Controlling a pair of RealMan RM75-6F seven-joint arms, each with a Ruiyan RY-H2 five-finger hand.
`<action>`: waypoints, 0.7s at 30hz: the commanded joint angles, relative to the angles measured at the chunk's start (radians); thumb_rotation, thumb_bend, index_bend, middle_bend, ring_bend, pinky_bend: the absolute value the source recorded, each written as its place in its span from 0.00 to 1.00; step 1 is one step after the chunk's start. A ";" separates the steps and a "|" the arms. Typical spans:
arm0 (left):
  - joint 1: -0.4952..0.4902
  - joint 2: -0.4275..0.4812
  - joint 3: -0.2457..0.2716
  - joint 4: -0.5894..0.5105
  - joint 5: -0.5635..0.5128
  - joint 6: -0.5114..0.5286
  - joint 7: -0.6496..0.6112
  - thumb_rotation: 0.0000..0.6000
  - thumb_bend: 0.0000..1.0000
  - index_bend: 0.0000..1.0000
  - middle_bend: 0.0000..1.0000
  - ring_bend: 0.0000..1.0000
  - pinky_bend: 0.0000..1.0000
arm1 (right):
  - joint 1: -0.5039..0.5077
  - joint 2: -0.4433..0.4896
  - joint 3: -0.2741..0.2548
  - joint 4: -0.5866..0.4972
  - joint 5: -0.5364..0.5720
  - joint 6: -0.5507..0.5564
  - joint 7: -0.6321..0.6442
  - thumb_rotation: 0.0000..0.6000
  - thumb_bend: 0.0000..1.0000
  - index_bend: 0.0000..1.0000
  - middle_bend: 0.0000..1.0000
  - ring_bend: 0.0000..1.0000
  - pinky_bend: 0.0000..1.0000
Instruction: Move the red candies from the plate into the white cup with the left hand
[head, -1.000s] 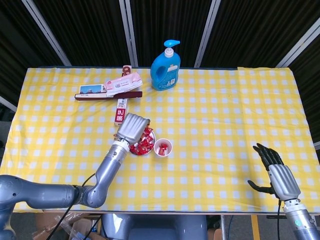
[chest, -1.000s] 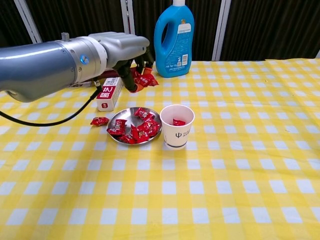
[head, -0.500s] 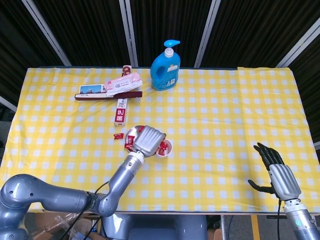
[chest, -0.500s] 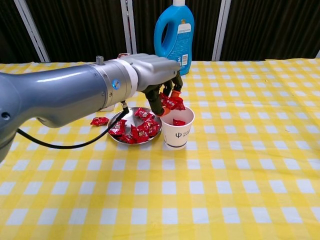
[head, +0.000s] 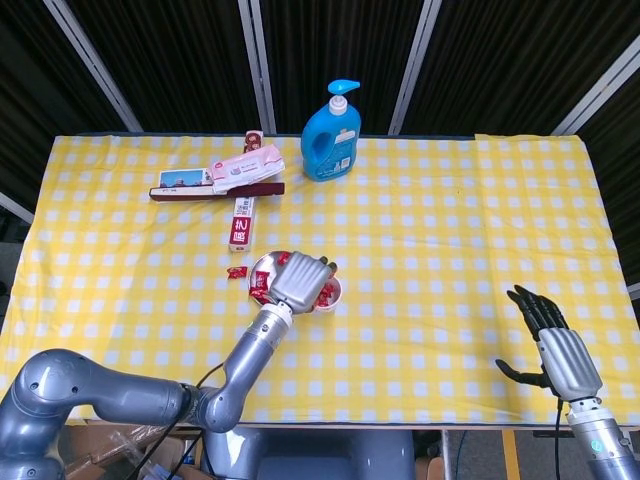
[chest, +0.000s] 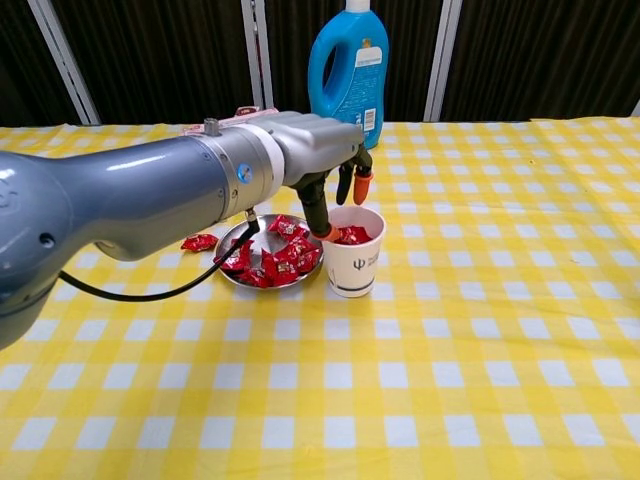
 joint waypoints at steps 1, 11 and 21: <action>0.014 0.020 -0.009 -0.017 0.012 0.012 -0.022 1.00 0.30 0.36 0.36 0.88 0.93 | -0.001 -0.001 0.000 0.001 0.001 0.000 -0.001 1.00 0.28 0.00 0.00 0.00 0.00; 0.071 0.115 0.017 -0.052 0.026 0.012 -0.071 1.00 0.23 0.33 0.31 0.87 0.93 | -0.001 -0.004 0.001 -0.001 0.005 -0.001 -0.012 1.00 0.28 0.00 0.00 0.00 0.00; 0.074 0.131 0.090 -0.019 -0.079 -0.043 -0.004 1.00 0.18 0.30 0.29 0.87 0.93 | 0.000 -0.004 0.002 -0.003 0.010 -0.004 -0.020 1.00 0.28 0.00 0.00 0.00 0.00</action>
